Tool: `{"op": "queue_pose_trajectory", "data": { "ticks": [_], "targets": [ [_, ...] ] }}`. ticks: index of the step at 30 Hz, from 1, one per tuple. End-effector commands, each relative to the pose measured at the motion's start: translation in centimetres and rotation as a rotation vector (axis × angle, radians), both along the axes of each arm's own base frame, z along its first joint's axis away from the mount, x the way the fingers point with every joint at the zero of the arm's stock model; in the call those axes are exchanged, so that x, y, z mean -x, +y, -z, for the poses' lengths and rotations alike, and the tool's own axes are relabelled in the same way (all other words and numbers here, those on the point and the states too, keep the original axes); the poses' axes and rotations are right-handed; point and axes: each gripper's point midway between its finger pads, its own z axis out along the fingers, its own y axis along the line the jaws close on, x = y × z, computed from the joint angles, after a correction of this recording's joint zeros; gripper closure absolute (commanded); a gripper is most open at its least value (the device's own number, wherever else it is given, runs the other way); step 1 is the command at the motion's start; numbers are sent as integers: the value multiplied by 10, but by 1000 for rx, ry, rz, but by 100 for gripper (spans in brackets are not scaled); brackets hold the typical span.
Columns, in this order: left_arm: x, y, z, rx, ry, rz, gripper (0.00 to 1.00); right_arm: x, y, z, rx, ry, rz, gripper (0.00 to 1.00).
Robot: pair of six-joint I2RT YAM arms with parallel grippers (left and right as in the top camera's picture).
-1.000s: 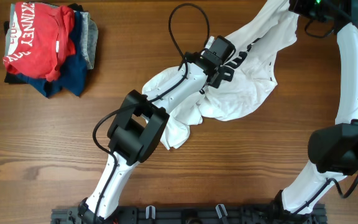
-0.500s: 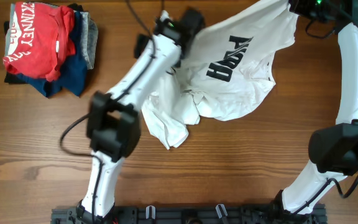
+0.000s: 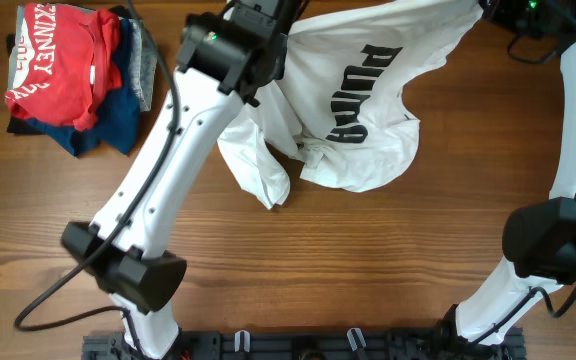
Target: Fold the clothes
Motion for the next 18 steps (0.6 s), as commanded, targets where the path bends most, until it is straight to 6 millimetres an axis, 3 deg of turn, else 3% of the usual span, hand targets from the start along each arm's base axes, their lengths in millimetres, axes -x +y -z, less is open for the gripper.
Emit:
{"op": "queue_pose_trajectory", "data": {
  "ticks": [1, 7, 12, 18],
  "targets": [
    [10, 33, -40, -34, -65, -6, 0, 3, -37, 0, 1, -6, 59, 96],
    [15, 37, -27, -12, 23, 51, 0, 9, -54, 1, -24, 1, 79, 96],
    [19, 36, -22, -42, 64, 100, 0, 11, -54, 0, -21, -4, 55, 96],
    [43, -2, 1, 125, 219, 273, 0, 11, -54, 1, -10, -5, 45, 96]
  ]
}}
